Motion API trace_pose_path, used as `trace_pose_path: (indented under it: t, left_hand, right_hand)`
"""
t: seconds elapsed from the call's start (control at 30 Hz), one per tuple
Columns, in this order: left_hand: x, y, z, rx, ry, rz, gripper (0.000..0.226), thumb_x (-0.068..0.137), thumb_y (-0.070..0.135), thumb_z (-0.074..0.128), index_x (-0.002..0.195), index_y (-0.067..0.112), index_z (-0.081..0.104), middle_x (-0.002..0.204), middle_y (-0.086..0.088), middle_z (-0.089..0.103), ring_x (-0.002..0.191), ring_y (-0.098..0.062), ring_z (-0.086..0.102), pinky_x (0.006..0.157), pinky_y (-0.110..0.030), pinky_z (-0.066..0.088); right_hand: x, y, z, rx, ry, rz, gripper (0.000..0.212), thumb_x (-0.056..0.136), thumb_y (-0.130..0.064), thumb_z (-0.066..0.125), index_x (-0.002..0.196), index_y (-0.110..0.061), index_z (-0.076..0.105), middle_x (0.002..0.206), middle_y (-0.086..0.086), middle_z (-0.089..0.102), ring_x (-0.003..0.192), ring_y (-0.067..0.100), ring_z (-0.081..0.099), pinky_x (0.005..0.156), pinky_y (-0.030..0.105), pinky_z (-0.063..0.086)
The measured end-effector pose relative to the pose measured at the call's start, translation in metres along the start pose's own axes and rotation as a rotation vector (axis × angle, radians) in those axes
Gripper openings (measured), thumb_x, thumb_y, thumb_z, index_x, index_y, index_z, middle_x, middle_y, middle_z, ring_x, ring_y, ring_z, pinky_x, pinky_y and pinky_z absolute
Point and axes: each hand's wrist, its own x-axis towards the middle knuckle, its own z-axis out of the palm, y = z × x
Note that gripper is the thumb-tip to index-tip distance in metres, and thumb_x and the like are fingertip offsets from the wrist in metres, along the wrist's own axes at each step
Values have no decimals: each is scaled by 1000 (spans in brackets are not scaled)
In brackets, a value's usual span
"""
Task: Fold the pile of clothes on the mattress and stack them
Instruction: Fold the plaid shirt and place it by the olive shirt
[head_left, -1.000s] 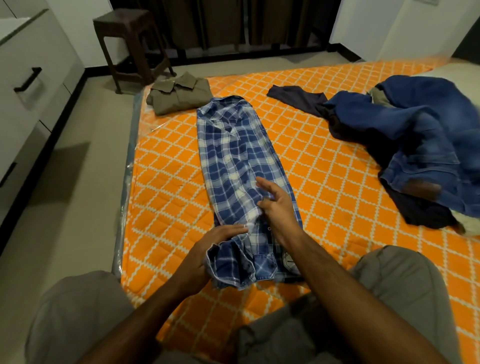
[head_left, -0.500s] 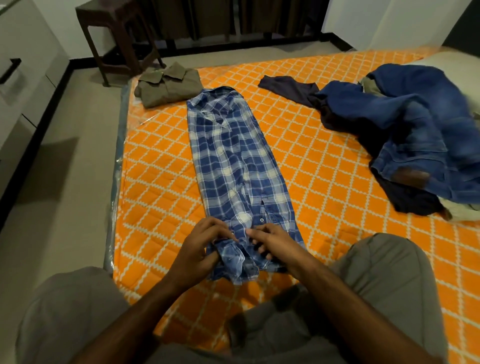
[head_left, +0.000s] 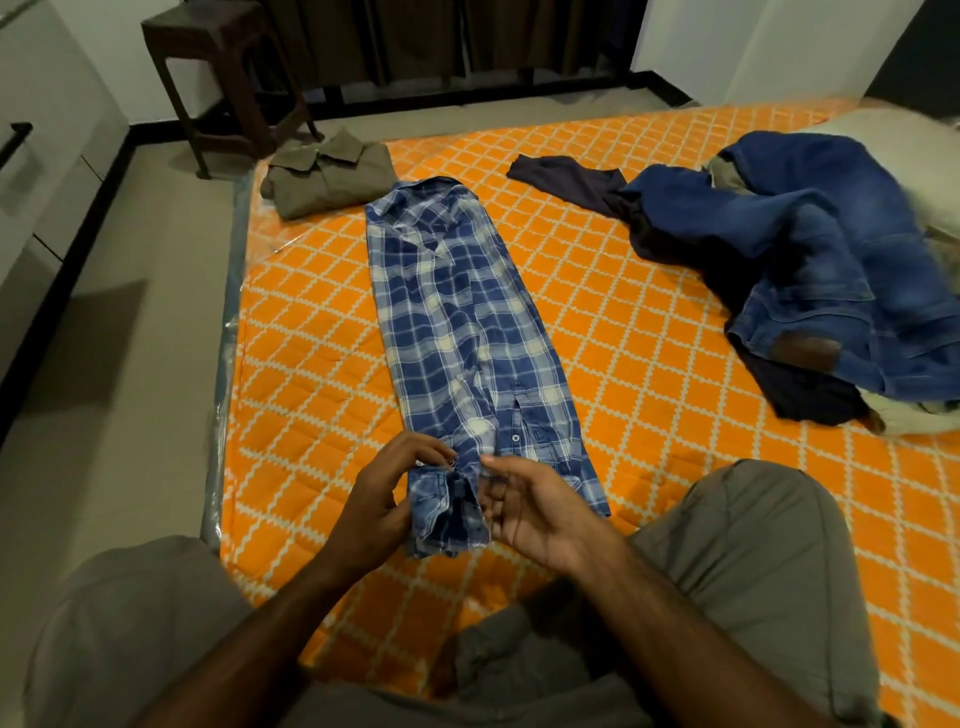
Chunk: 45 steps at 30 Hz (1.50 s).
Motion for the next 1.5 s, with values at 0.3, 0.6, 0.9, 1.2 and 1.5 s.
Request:
trace_pose_path:
  t: [0.3, 0.6, 0.9, 1.2, 1.5]
  left_hand:
    - [4, 4, -1, -64, 30, 8, 16, 96, 21, 60, 105, 8, 62, 120, 1, 62, 117, -26, 59, 94, -48, 48]
    - [1, -3, -10, 65, -150, 53, 36, 83, -19, 61, 102, 12, 61, 124, -1, 60, 121, -25, 57, 95, -42, 45]
    - [-4, -17, -5, 320, -453, 199, 10, 92, 20, 57, 101, 22, 60, 103, 5, 53, 92, -12, 50, 74, -28, 41]
    - [-4, -24, -3, 218, -469, -44, 29, 104, 44, 47, 88, 25, 63, 85, 11, 58, 78, -5, 53, 70, -34, 47]
    - [-3, -16, -10, -171, -584, -586, 63, 89, 37, 76, 134, 51, 34, 128, 13, 57, 112, -7, 61, 92, -32, 52]
  right_hand:
    - [-3, 0, 14, 107, -55, -194, 12, 89, -8, 64, 79, -14, 59, 75, 0, 66, 73, 16, 66, 93, 40, 52]
    - [-16, -6, -4, -487, 152, -235, 16, 98, -13, 62, 113, -12, 67, 83, -9, 67, 61, -1, 62, 56, 15, 47]
    - [-27, -8, -35, -959, 216, -228, 22, 93, -13, 70, 113, -21, 66, 101, -4, 66, 80, 6, 63, 62, 15, 51]
    - [-27, -22, -40, -443, 103, 5, 21, 94, -12, 68, 110, 0, 75, 101, 16, 74, 77, 18, 73, 65, 27, 61]
    - [1, -30, -9, 404, 8, -123, 41, 94, 14, 43, 135, 11, 40, 122, 40, 61, 119, 43, 63, 93, 48, 55]
